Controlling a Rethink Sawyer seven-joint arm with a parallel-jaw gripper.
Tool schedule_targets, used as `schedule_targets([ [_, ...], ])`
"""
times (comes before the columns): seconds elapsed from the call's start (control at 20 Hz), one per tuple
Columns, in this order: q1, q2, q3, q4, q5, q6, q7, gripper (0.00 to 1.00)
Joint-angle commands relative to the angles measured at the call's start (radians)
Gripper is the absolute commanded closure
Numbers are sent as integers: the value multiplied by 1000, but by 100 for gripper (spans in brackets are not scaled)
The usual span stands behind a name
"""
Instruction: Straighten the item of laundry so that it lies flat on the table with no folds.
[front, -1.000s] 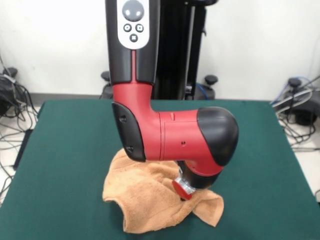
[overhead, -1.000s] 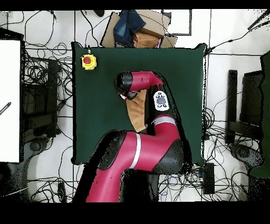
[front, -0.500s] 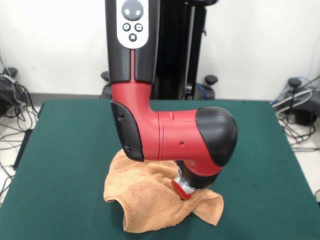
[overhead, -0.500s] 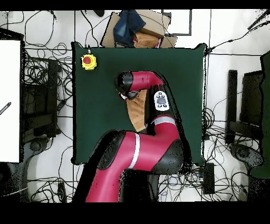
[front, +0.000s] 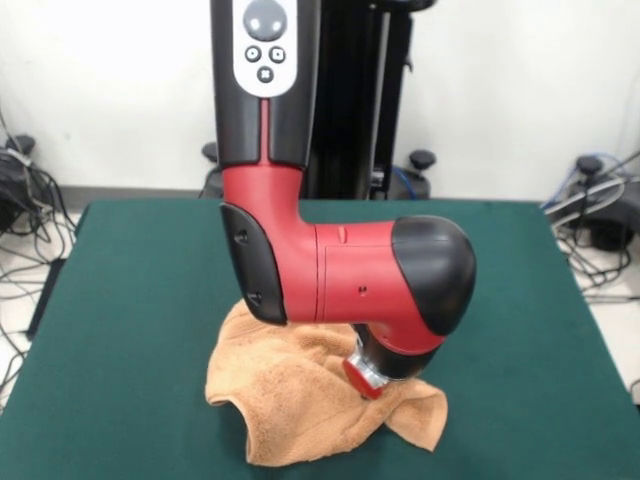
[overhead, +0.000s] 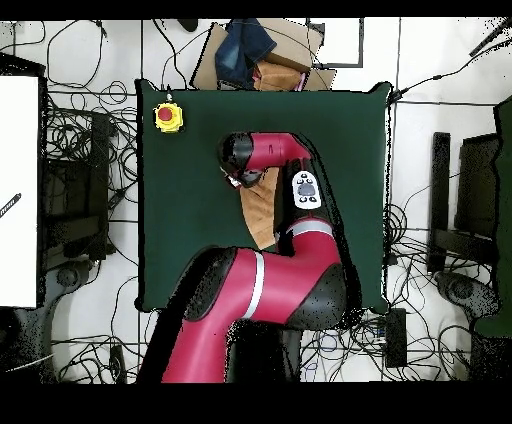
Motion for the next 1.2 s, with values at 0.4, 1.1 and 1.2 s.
schedule_targets([
  [0.4, 32, 9, 2, -90, 62, 299, 133, 100],
  [1.1, 32, -9, 20, -160, 58, 501, 80, 0],
  [1.2, 27, -7, 26, -178, 60, 545, 72, 0],
])
